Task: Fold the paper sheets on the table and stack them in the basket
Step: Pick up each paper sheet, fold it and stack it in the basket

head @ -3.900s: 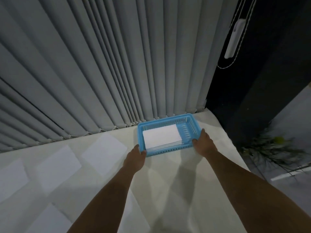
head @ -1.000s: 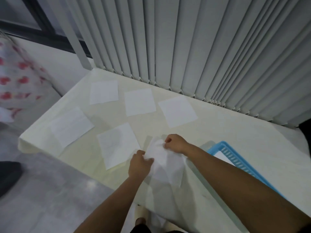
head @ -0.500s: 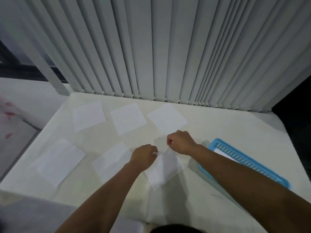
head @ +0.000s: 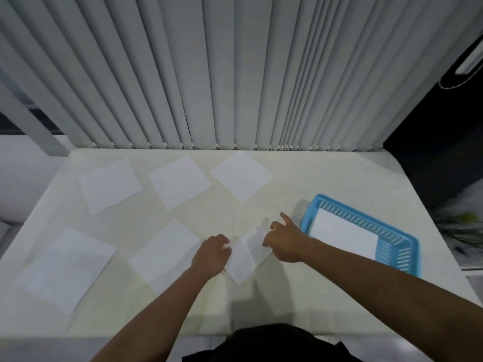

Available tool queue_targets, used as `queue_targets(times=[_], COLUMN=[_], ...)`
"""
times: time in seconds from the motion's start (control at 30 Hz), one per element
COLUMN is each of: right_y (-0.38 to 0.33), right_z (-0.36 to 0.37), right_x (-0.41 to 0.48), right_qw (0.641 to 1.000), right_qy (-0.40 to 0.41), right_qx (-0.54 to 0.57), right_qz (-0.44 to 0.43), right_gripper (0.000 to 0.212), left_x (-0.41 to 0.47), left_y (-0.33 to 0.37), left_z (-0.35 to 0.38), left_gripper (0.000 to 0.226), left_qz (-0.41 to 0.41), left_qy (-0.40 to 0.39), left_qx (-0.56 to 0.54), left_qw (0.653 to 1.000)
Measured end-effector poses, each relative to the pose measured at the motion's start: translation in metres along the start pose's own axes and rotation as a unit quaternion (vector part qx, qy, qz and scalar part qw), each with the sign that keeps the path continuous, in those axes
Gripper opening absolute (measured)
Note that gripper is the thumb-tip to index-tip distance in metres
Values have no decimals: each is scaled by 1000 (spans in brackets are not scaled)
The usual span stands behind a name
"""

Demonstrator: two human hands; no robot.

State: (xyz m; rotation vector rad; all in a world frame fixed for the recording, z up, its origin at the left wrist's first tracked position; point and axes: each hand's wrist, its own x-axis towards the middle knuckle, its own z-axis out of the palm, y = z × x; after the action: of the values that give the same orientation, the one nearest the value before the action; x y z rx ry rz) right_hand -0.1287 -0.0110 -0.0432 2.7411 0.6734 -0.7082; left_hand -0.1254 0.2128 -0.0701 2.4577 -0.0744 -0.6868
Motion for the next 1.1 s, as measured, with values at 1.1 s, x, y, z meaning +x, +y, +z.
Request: queue_targets(times=[1.1], right_y=[-41], right_z=[-65], right_x=[-8], right_qw=[435], right_qy=[128], right_qx=[842], right_qz=[292], right_gripper=[26], left_x=[34], left_y=[86], left_z=[-46], left_gripper=[23], left_qz=[-63], left_qy=[-7], left_qx=[-650], left_qw=[757])
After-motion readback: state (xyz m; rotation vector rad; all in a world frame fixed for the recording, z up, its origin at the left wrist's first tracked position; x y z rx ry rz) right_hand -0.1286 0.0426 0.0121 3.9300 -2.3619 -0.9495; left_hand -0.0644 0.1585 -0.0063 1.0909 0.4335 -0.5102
